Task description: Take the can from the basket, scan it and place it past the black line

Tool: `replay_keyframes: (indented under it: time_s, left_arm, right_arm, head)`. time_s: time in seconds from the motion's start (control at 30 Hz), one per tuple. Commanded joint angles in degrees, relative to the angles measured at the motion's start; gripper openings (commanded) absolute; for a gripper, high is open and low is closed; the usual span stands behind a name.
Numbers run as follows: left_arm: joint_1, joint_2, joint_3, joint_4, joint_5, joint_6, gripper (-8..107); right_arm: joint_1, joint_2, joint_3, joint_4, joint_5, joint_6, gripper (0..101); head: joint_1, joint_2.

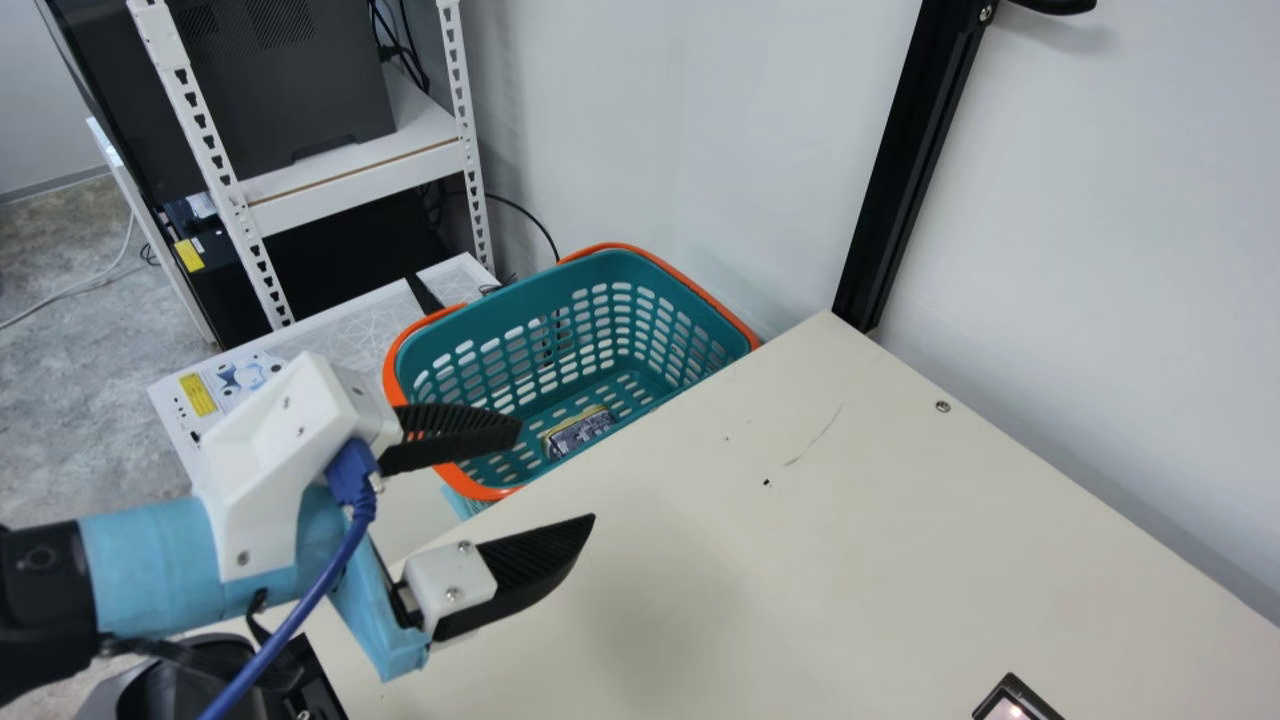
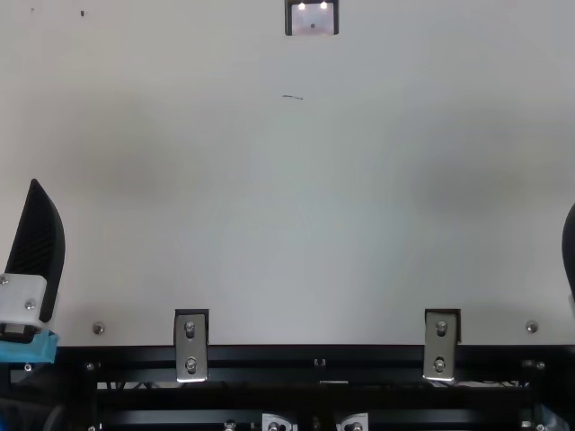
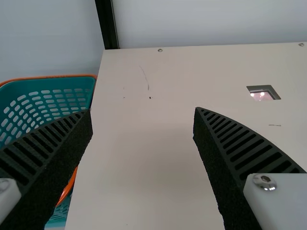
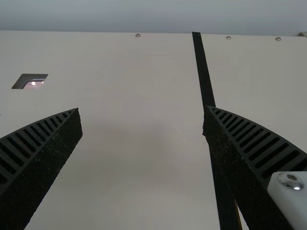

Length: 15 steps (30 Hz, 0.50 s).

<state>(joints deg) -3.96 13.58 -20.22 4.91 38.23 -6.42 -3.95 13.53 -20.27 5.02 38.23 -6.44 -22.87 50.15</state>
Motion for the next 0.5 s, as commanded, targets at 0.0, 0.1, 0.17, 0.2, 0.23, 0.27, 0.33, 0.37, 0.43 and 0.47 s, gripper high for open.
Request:
replay_keyframes:
  time_s: [0.0, 0.1, 0.17, 0.2, 0.23, 0.27, 0.33, 0.37, 0.43, 0.47]
  left_arm:
    - [0.0, 0.0, -0.1, 0.0, 0.0, 0.0, 90]
    - [-0.6, 0.7, -0.6, 0.2, -0.1, -0.5, 90]
    - [-1.5, 2.1, -1.3, 0.8, 0.4, -1.1, 90]
    - [-2.2, 2.9, -1.8, 1.1, 0.6, -1.4, 90]
    - [-2.9, 3.6, -2.6, 1.6, 1.0, -2.0, 90]
    - [-3.7, 4.4, -3.4, 2.0, 1.3, -2.6, 90]
    - [-5.3, 6.0, -5.4, 3.3, 2.0, -4.0, 90]
    - [-6.1, 6.7, -6.6, 4.0, 2.4, -4.9, 90]
    - [-7.6, 8.0, -9.3, 5.6, 3.5, -6.7, 90]
    - [-8.4, 8.6, -10.7, 6.7, 4.1, -7.7, 90]
  right_arm:
    - [0.0, 0.0, 0.0, 0.0, 0.0, 0.0, 101]
    - [0.0, 0.0, 0.0, 0.0, 0.0, 0.0, 101]
    - [0.0, 0.0, 0.0, 0.0, 0.0, 0.0, 101]
    - [0.0, 0.0, 0.0, 0.0, 0.0, 0.0, 101]
    - [0.0, 0.0, 0.0, 0.0, 0.0, 0.0, 101]
    - [0.0, 0.0, 0.0, 0.0, 0.0, 0.0, 101]
    - [0.0, 0.0, 0.0, 0.0, 0.0, 0.0, 101]
    - [0.0, 0.0, 0.0, 0.0, 0.0, 0.0, 101]
    - [0.0, 0.0, 0.0, 0.0, 0.0, 0.0, 101]
    - [0.0, 0.0, 0.0, 0.0, 0.0, 0.0, 101]
  head:
    - [-2.1, 2.4]
    - [-2.1, 2.4]
    - [-2.1, 2.4]
    - [-2.1, 2.4]
    - [-2.1, 2.4]
    - [-2.1, 2.4]
    - [-2.1, 2.4]
    - [-2.1, 2.4]
    - [-2.1, 2.4]
    - [-2.1, 2.4]
